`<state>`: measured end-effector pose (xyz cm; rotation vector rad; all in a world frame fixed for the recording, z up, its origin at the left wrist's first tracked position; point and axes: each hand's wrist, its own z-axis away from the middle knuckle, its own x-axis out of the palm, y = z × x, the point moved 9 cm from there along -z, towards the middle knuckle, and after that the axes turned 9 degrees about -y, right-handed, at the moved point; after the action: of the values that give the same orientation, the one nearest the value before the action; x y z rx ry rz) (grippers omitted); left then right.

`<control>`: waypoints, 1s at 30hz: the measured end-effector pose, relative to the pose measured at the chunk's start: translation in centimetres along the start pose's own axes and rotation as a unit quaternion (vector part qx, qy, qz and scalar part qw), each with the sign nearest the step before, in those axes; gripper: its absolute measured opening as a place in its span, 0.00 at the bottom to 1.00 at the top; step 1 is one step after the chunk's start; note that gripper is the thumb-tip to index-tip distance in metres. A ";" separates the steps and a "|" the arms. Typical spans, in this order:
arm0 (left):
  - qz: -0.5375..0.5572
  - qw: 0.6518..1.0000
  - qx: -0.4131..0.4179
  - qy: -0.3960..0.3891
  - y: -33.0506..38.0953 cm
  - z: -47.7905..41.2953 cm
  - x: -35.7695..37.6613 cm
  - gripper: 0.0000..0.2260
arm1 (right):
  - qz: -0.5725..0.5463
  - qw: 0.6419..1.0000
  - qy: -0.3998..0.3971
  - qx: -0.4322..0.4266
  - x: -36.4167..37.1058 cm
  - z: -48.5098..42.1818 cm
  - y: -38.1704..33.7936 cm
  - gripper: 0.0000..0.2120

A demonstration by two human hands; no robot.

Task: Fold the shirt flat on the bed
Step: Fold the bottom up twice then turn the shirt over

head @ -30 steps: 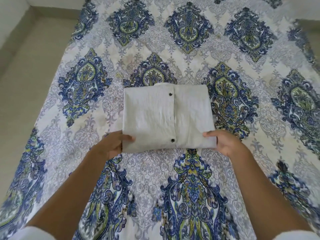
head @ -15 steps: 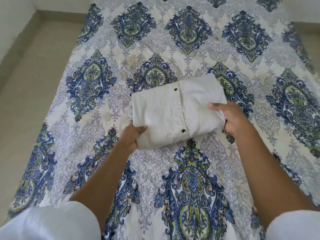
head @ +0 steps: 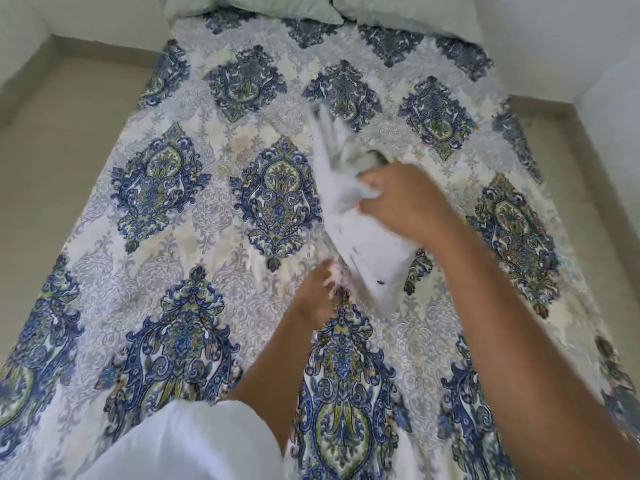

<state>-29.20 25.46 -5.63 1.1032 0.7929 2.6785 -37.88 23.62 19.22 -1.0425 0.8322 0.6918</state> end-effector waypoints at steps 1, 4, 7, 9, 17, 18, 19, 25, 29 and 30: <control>0.041 0.999 0.023 0.004 0.7 0.7 -1.1 0.13 | 0.048 0.999 -0.013 -0.010 2.4 0.1 -0.9 0.13; 0.175 0.977 0.077 -0.098 3.7 4.0 -2.3 0.14 | 0.120 0.990 -0.067 -0.042 10.8 0.8 -3.6 0.12; 0.099 0.990 0.102 -0.022 4.8 8.2 -6.0 0.32 | 0.211 0.975 -0.054 -0.050 18.7 2.3 -6.3 0.08; 0.101 0.988 0.068 0.093 3.2 9.2 -11.5 0.43 | 0.214 0.969 -0.114 -0.046 24.1 2.8 -7.2 0.08; 0.069 0.967 0.081 0.234 1.6 12.7 -20.6 0.18 | 0.111 0.971 -0.192 -0.090 32.7 4.2 -6.3 0.22; -0.010 0.953 0.099 0.285 2.4 13.1 -21.1 0.13 | 0.083 0.971 -0.206 -0.089 32.0 3.9 -5.7 0.19; -0.121 0.923 0.114 0.346 3.6 13.8 -21.0 0.09 | 0.052 0.980 -0.174 -0.081 30.2 3.2 -4.7 0.16; -0.631 0.660 0.067 0.402 7.0 12.2 -19.3 0.18 | 0.004 0.998 0.044 0.044 20.3 -3.8 5.4 0.10; -0.632 0.665 0.049 0.394 7.4 11.0 -20.5 0.13 | 0.053 0.997 0.005 0.058 19.4 -7.9 9.0 0.20; -0.620 0.671 0.059 0.402 7.8 11.1 -21.0 0.11 | 0.068 0.996 -0.009 0.061 19.5 -8.6 9.6 0.23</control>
<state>-5.87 16.86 -7.95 -0.6636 1.1862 1.6811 -37.86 21.00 -3.99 -0.8746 0.9251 0.7533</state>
